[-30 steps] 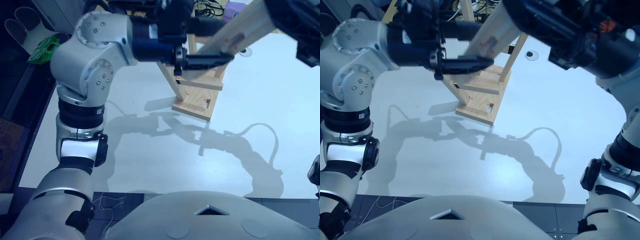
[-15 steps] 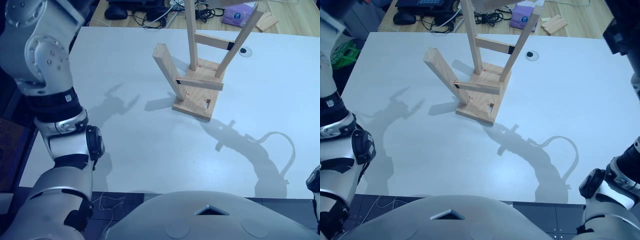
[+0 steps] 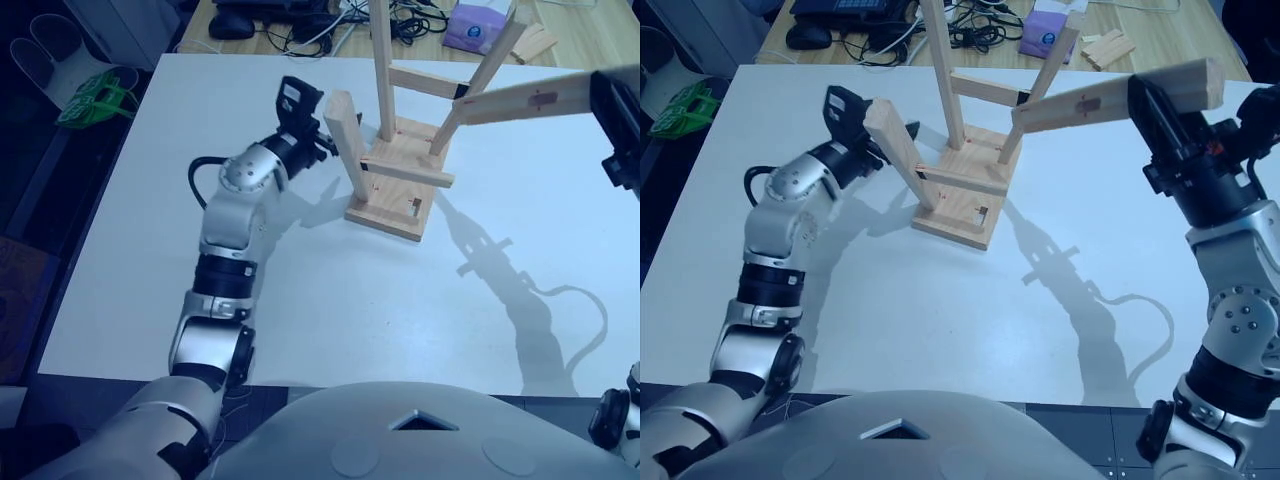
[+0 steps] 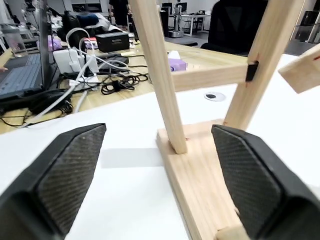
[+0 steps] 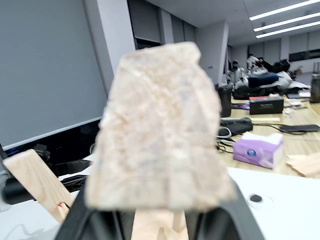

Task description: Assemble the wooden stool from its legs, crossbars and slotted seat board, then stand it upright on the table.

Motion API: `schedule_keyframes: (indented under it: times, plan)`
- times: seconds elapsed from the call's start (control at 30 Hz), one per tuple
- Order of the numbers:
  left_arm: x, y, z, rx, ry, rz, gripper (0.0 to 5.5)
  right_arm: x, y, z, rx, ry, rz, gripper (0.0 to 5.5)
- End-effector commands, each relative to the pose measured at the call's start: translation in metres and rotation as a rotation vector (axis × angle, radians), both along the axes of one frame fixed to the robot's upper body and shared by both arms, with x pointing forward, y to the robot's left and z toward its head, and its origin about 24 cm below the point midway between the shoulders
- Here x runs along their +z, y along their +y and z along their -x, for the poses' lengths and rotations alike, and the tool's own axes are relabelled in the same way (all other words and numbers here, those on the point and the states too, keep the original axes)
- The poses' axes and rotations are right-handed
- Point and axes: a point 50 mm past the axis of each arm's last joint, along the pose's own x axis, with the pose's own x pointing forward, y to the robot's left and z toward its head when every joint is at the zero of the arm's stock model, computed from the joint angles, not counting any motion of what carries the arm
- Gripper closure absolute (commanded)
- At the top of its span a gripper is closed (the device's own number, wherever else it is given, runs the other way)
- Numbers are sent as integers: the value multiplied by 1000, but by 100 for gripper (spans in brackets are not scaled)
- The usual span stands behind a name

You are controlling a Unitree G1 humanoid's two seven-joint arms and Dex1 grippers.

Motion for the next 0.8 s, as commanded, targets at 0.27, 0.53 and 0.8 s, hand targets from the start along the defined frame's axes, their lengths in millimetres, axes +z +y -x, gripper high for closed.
schedule_keyframes:
  times: [0.27, 0.53, 0.8]
  plan:
    - [-12, -31, 34, 11, 78, -83, 159, -33, -40, 11, -43, 195, -117, 448]
    - [1, -61, 41, 14, 85, -10, 159, -43, -33, 11, 80, 303, -285, 448]
    - [3, -72, 50, 14, 114, -4, 159, -51, -43, 12, 24, 355, -278, 448]
